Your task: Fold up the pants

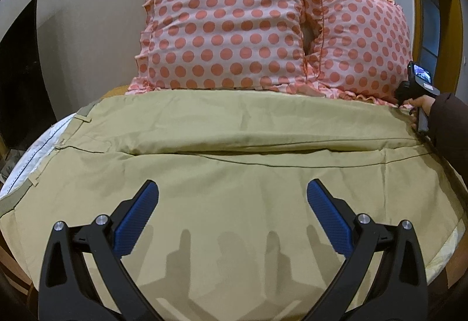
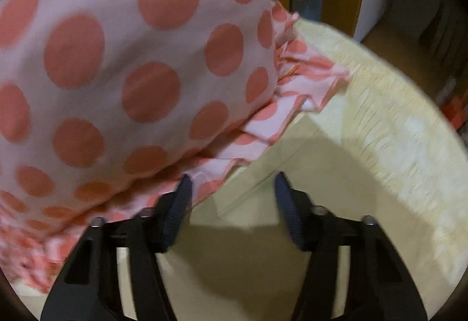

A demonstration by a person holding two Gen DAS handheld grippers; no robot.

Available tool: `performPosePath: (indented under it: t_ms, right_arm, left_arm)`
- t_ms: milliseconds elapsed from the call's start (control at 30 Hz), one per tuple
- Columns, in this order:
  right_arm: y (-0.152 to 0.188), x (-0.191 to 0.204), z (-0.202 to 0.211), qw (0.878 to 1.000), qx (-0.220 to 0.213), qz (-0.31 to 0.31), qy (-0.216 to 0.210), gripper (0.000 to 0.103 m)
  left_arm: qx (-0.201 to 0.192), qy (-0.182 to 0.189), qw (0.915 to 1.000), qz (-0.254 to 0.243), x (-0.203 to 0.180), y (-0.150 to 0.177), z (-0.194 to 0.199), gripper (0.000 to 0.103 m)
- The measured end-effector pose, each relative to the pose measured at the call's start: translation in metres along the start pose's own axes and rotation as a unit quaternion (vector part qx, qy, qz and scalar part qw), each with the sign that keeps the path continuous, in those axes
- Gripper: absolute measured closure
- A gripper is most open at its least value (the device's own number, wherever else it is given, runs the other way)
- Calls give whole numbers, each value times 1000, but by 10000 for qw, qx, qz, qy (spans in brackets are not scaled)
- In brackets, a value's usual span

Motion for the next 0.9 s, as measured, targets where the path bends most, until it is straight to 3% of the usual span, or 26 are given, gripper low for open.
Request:
performPosePath:
  t_ms: [33, 67, 167, 233, 367, 400, 500, 567, 633, 767, 800, 867, 900]
  right_arm:
    - [3, -2, 0, 9998, -182, 99, 70, 76]
    - [6, -7, 0, 9994, -317, 82, -64, 82]
    - [11, -29, -1, 9972, -390, -184, -613, 96]
    - [12, -41, 4, 9921, -419, -426, -1106, 98]
    - [12, -72, 66, 9605, -1106, -799, -2425, 99]
    - [25, -91, 92, 9469, -1318, -867, -2800, 99]
    - [66, -129, 145, 9217, -1476, -1097, -3415, 99]
    - [116, -163, 163, 9168, -1274, -1290, -3559, 99]
    - [149, -184, 151, 9183, -867, -1488, -3566, 99]
    - [187, -193, 132, 9141, -49, -1820, -3622, 96]
    - [193, -195, 131, 9125, 43, -1899, -3624, 94]
    - [197, -197, 125, 9059, 264, -2023, -3711, 76]
    - [197, -196, 126, 9037, 257, -2032, -3761, 73]
  left_arm:
    - [15, 12, 10000, 14, 1, 0, -1, 2]
    - [27, 24, 10000, 32, 2, 1, -2, 2]
    - [74, 71, 9999, 98, 3, 3, -4, 2]
    - [60, 97, 9999, 120, 4, 3, -1, 2]
    - [-110, 87, 9998, 139, 8, 3, 13, 2]
    - [-140, 87, 9997, 159, 9, 3, 16, 2]
    - [-177, 42, 9995, 254, 16, 2, 20, 2]
    - [-195, 57, 9991, 359, 20, -1, 23, 2]
    - [-211, 93, 9987, 462, 23, -4, 25, 2]
    - [-178, 57, 9980, 611, 31, -10, 29, 2]
    - [-175, 17, 9978, 645, 34, -10, 31, 2]
    - [-181, -82, 9973, 711, 41, -10, 34, 2]
    - [-188, -106, 9971, 734, 44, -11, 34, 2]
Point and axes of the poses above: each gripper's, at about its wrist camera, not at the fingertips, and z roughly against the way its jaws point, x to its left, y to its underside, the point moved 5 cm from there along -z, roughly the way its jaws point, and after that the axes turned 2 degrees about y, right-handed, at the moved point
